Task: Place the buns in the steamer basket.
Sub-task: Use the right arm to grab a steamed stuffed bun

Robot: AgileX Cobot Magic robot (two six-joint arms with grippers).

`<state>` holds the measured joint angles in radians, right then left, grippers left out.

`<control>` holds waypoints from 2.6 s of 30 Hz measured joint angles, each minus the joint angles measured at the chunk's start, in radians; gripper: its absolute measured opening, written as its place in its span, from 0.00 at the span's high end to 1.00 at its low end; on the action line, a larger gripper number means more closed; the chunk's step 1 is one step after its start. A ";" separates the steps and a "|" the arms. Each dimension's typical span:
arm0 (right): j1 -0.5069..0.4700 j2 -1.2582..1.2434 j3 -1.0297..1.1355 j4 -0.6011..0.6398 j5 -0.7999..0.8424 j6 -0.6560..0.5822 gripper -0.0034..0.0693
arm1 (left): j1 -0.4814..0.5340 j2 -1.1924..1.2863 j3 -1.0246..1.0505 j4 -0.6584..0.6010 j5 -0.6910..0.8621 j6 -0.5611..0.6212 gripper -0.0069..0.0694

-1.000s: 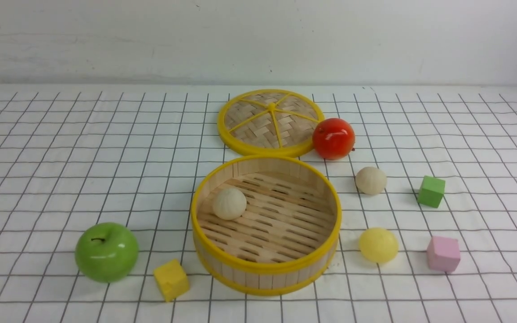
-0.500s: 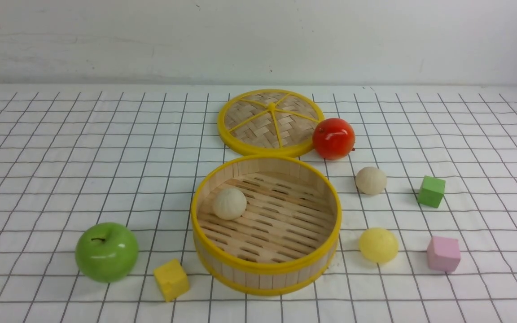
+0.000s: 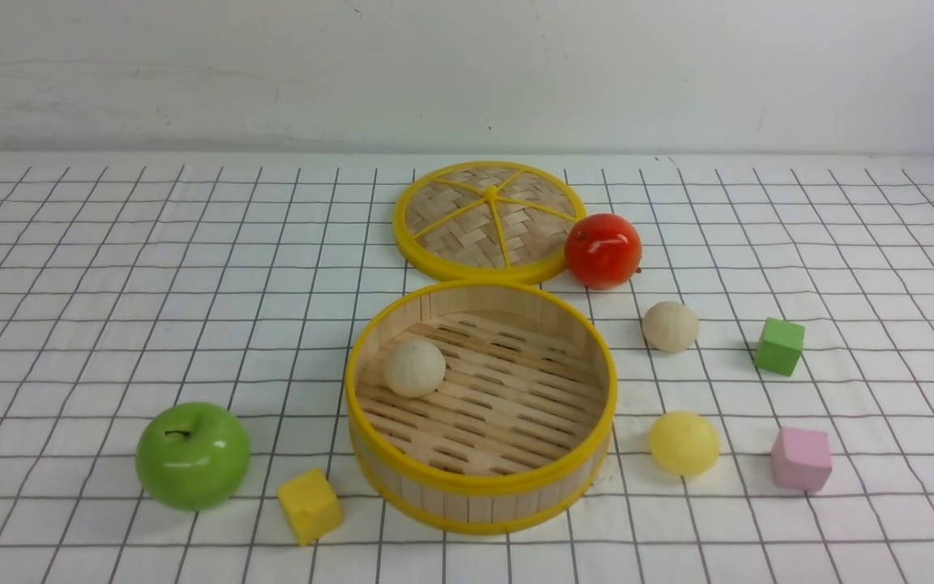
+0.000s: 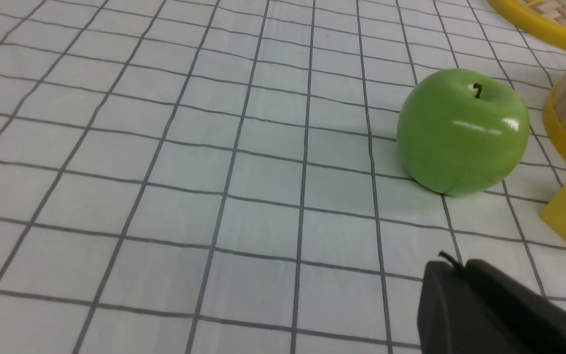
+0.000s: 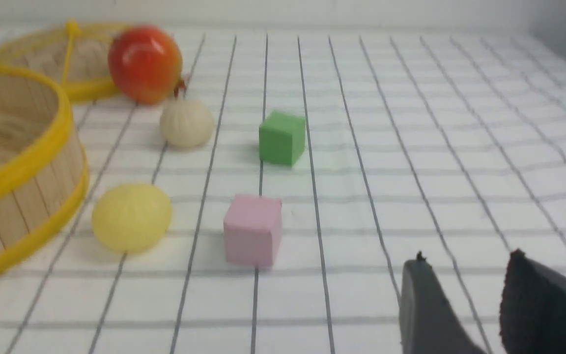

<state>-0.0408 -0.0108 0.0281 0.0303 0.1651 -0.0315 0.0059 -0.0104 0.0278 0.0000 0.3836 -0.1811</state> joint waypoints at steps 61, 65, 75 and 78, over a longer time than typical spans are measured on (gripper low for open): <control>0.384 1.790 -1.176 -0.005 0.437 0.230 0.62 | 0.000 0.000 0.000 0.000 0.000 0.000 0.79; 0.385 1.799 -1.176 0.013 0.414 0.233 0.62 | 0.000 0.000 0.000 0.000 0.000 0.000 0.79; 0.386 1.819 -1.177 0.013 0.397 0.234 0.62 | 0.000 0.000 0.000 0.000 0.000 0.000 0.78; 0.386 1.832 -1.177 0.013 0.405 0.234 0.64 | 0.000 0.000 0.000 0.000 0.000 0.000 0.77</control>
<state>0.3452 1.8212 -1.1491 0.0438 0.5702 0.2020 0.0059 -0.0104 0.0278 0.0000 0.3836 -0.1811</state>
